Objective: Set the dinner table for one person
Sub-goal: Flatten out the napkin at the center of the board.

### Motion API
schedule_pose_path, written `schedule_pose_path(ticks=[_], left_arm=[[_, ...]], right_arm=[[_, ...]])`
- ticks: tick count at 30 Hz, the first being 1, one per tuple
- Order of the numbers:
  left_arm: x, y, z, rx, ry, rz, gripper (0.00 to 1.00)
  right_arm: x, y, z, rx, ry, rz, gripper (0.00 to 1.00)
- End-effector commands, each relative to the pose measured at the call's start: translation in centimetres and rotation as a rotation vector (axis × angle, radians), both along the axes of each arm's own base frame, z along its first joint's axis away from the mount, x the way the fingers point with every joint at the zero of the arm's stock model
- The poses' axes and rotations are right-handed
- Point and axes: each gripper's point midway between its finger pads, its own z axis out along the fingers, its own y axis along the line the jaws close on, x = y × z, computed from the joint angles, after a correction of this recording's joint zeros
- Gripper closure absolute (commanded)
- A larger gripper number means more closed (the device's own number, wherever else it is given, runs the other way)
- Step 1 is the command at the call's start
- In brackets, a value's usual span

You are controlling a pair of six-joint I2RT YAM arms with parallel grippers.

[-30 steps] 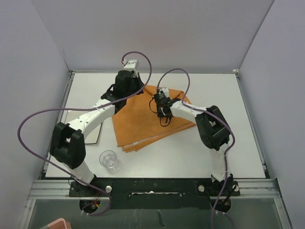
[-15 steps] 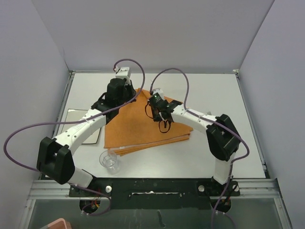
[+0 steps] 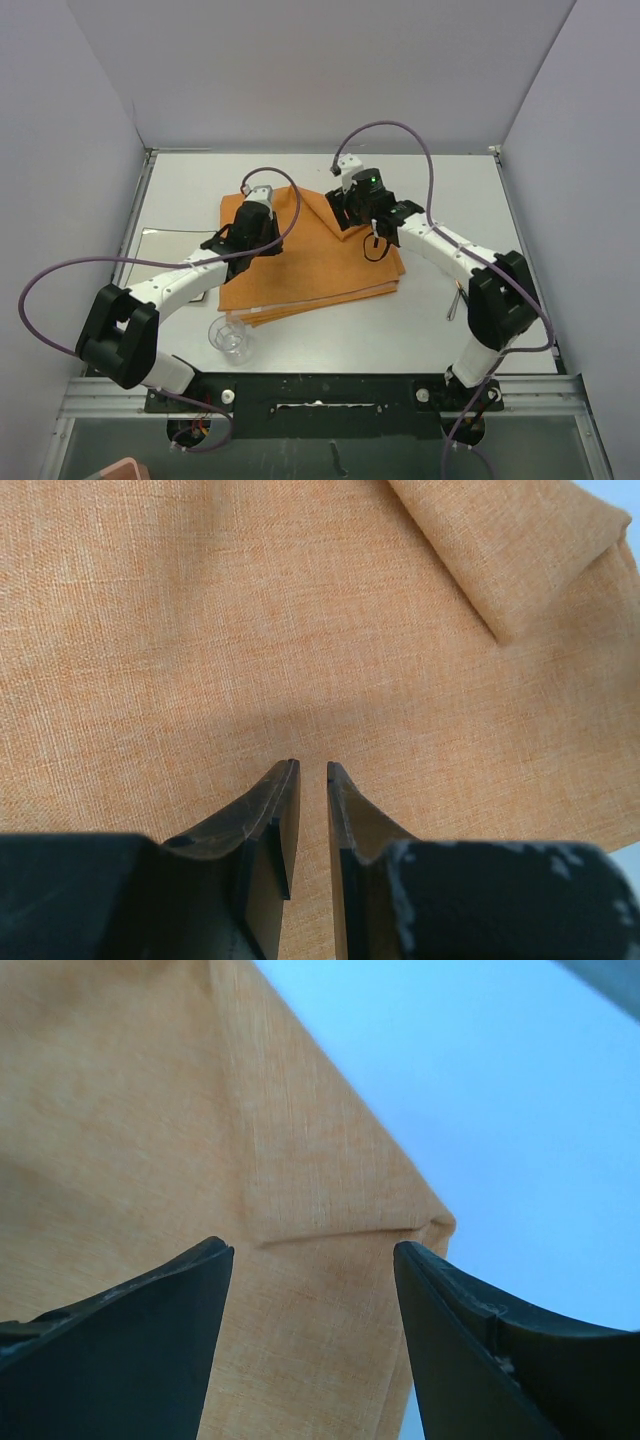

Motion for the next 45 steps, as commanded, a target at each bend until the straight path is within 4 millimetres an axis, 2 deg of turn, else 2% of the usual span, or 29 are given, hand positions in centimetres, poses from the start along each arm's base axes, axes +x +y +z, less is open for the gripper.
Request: schedule_pose_path(ticks=[1,8,22,29,30,31,32,33,34,39,42,45], left_arm=[[2.3,-1.1,4.1,-0.071,-0.117,0.021,0.83],[2.7,-1.5,4.3,-0.08,-0.122,0.013,0.83],[2.8,-0.9,5.4,-0.084,-0.148,0.009,0.83],[2.5,-0.5,6.1,-0.088,-0.16,0.01,0.84],[2.4,-0.4,6.1,-0.086,-0.161,0.011,0.84],[2.3,-0.3,6.2,-0.084,-0.163,0.011,0.84],[2.2,-0.2,6.3,-0.081,-0.166,0.012,0.84],[2.1,-0.1,6.4,-0.079,-0.167,0.012,0.84],[2.0,0.0,6.5,-0.078,-0.171,0.012,0.84],[1.7,0.3,6.7,-0.077,-0.177,0.015,0.84],[1.5,0.3,6.7,-0.081,-0.175,0.015,0.84],[1.4,0.4,6.9,-0.084,-0.178,0.015,0.85]], right_arm=[[0.0,0.3,-4.1,-0.107,0.055,0.06,0.33],[0.4,1.5,-7.8,-0.15,0.136,0.056,0.34],[1.0,2.9,-12.1,-0.193,0.21,0.064,0.36],[1.9,2.5,-14.5,-0.233,0.236,0.039,0.36],[2.0,2.4,-14.6,-0.236,0.24,0.036,0.37],[2.2,2.1,-14.8,-0.238,0.242,0.028,0.41],[2.3,2.0,-14.9,-0.239,0.244,0.024,0.55],[2.3,1.8,-14.8,-0.238,0.244,0.02,0.78],[2.5,1.7,-14.6,-0.236,0.24,0.013,0.98],[2.8,1.6,-12.7,-0.221,0.202,0.001,1.0],[3.5,1.3,-9.9,-0.212,0.143,-0.019,1.0],[4.6,0.2,-6.4,-0.193,0.063,-0.07,1.0]])
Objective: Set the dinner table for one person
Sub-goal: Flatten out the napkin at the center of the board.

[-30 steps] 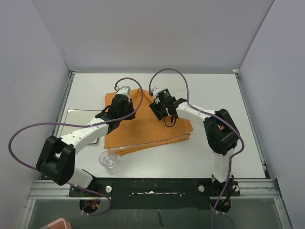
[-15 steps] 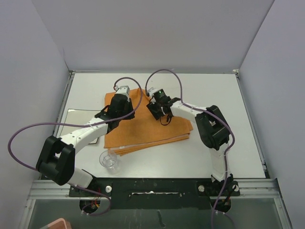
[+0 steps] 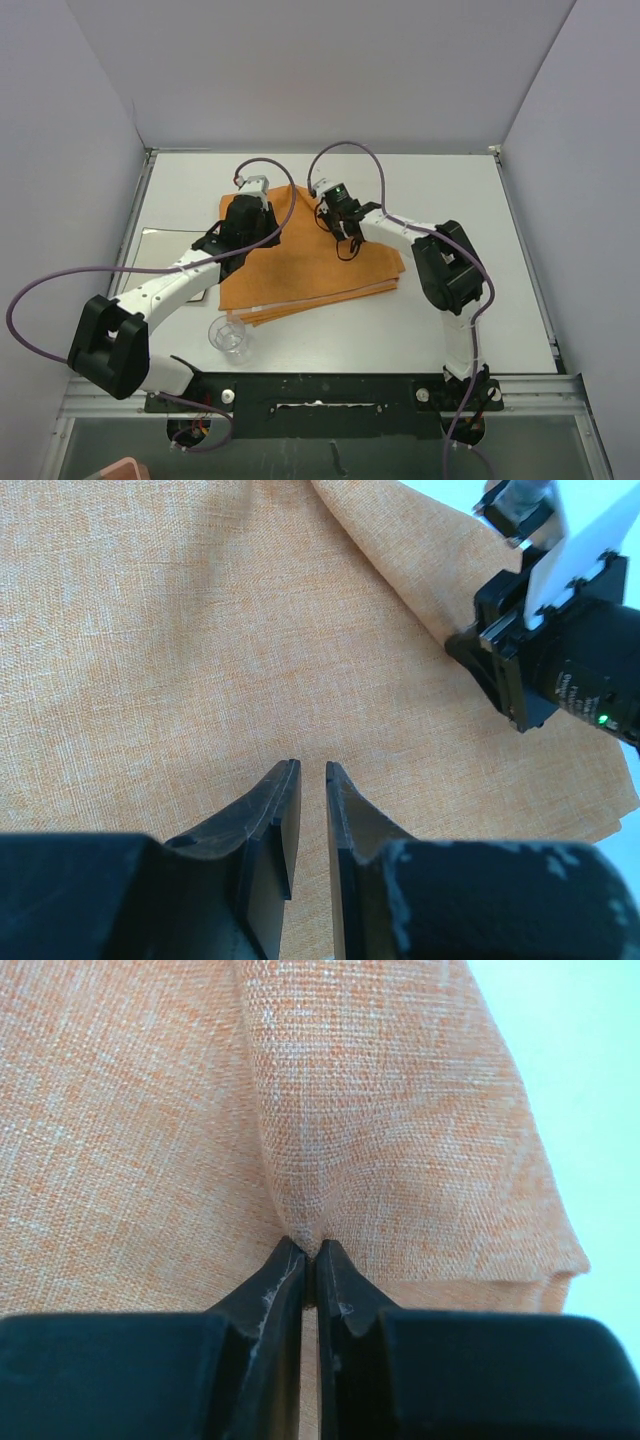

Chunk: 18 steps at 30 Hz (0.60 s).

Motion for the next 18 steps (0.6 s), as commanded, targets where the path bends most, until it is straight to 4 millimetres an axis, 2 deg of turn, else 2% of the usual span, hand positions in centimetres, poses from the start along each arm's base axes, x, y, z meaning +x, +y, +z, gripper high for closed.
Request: schedule_pose_path(ticks=[1,7,10,14,18], left_arm=[[0.4,0.2,3.1,-0.042,-0.085,0.009,0.85],[-0.1,0.3,3.0,-0.054,-0.082,0.008,0.85],[-0.5,0.4,2.9,-0.053,-0.078,0.006,0.86],[-1.1,0.7,3.1,-0.05,-0.08,0.0,0.86],[-2.2,0.8,3.5,-0.056,-0.069,-0.021,0.86]], right_arm=[[3.2,-2.0,8.9,0.042,-0.21,-0.094,1.0],[5.7,-4.5,14.0,0.088,-0.334,-0.185,1.0],[7.2,-5.7,15.1,0.086,-0.388,-0.227,1.0],[9.8,-6.6,14.9,0.077,-0.413,-0.269,1.0],[12.6,-6.1,12.4,0.064,-0.416,-0.268,1.0]])
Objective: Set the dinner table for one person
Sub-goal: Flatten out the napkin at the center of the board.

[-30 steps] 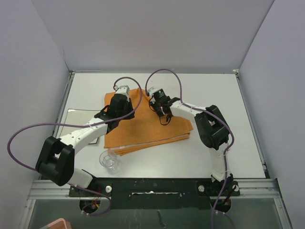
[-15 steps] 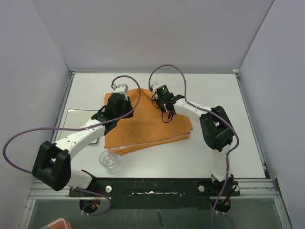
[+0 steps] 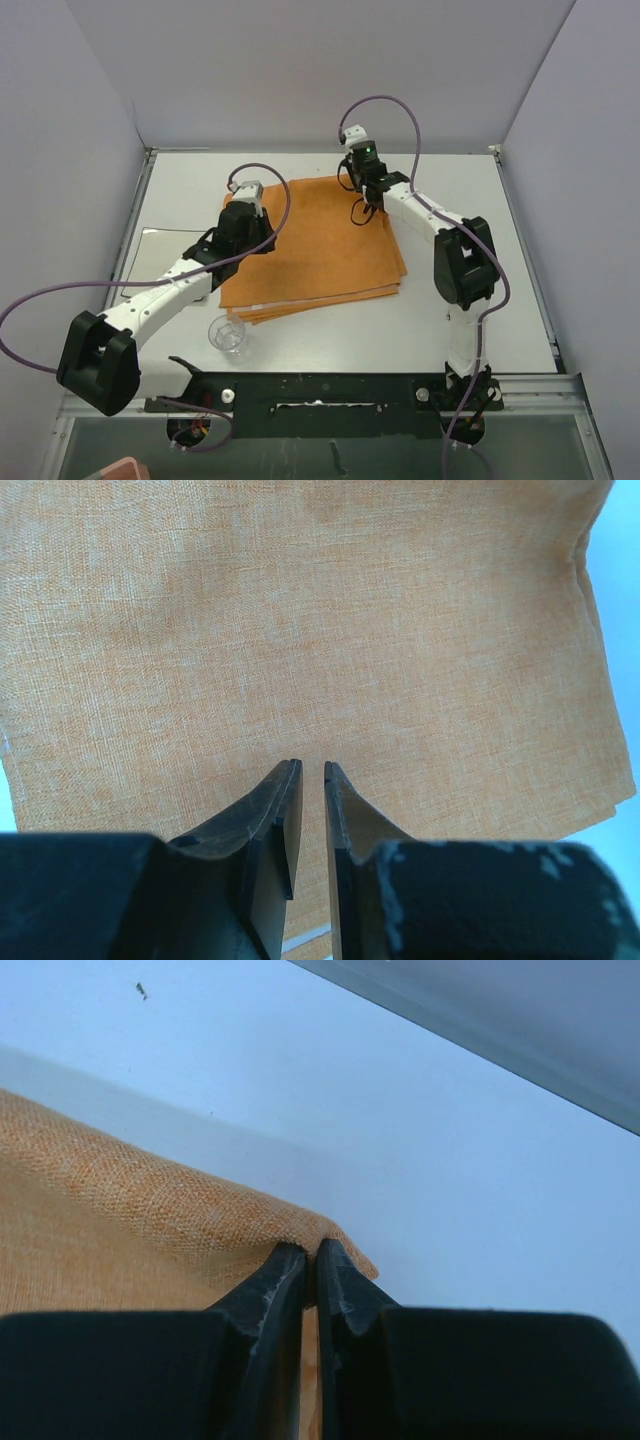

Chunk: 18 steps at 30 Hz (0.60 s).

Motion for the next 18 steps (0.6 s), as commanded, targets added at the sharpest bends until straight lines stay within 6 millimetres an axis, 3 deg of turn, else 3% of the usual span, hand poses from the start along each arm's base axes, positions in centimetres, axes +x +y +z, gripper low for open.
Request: schedule_pose_path(ticks=[1,4,8,13,18], left_arm=[[-0.9,0.0,3.6,-0.055,-0.068,-0.023,0.86],[-2.1,-0.1,4.3,-0.067,-0.071,-0.047,0.86],[-3.7,0.4,4.4,-0.048,-0.063,-0.068,0.86],[-5.1,1.6,4.5,-0.008,-0.069,-0.073,0.86],[-5.5,1.5,4.9,0.01,-0.084,-0.097,0.86]], right_arm=[[4.5,0.3,0.0,-0.015,-0.103,-0.033,1.0],[6.7,0.3,-3.4,-0.031,-0.086,-0.049,1.0],[8.9,-0.5,-5.9,-0.04,-0.095,-0.069,1.0],[11.1,-2.5,-6.6,-0.052,-0.128,-0.117,1.0],[12.6,-6.1,-5.3,-0.11,-0.189,-0.219,1.0]])
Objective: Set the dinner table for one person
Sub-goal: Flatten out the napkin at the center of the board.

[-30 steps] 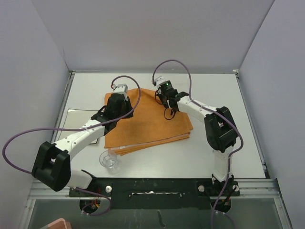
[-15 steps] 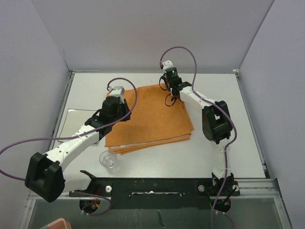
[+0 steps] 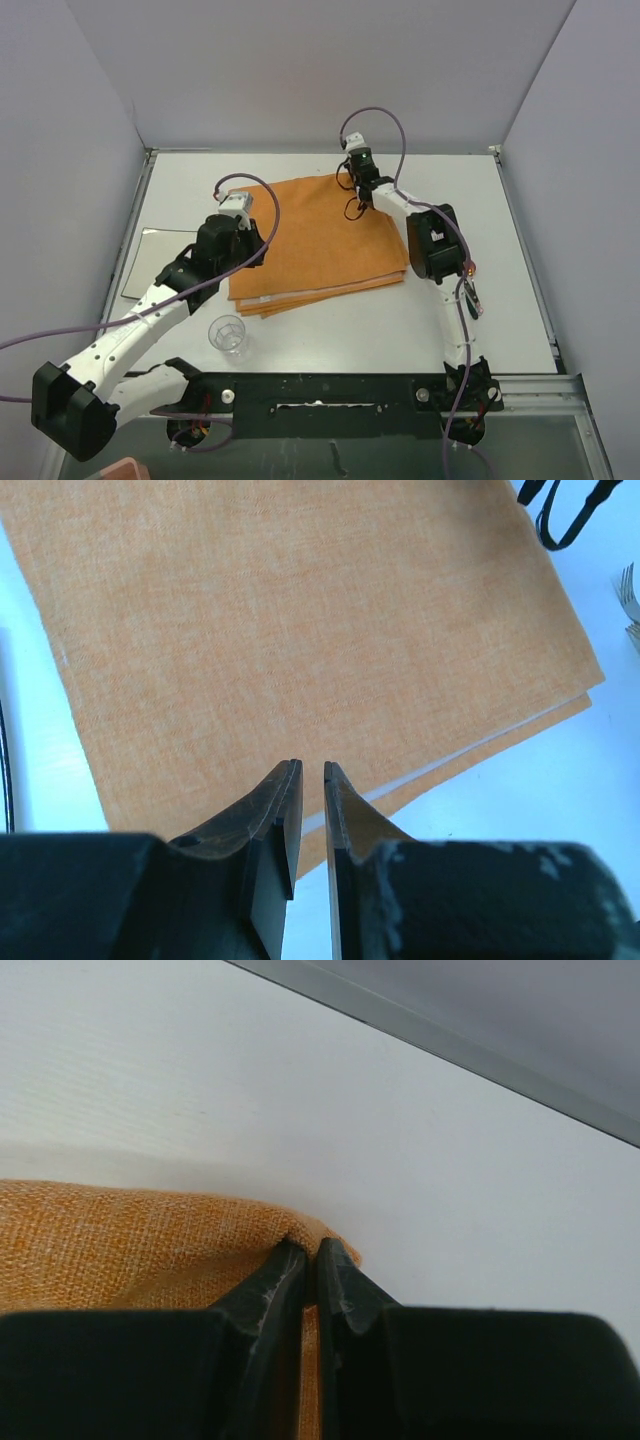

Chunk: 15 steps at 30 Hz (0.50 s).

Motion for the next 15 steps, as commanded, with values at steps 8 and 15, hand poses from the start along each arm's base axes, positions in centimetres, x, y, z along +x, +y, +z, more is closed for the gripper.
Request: schedule_pose_path(ticks=[8,15], left_arm=[[-0.6,-0.9,0.9,0.025,-0.037,-0.06,0.86],[-0.8,-1.1,0.4,0.034,-0.024,-0.069,0.86]], right_arm=[[3.6,-7.3,6.5,-0.046,-0.214,-0.2,0.73],[2.5,-7.6,8.7,-0.044,-0.289,-0.191,0.02]])
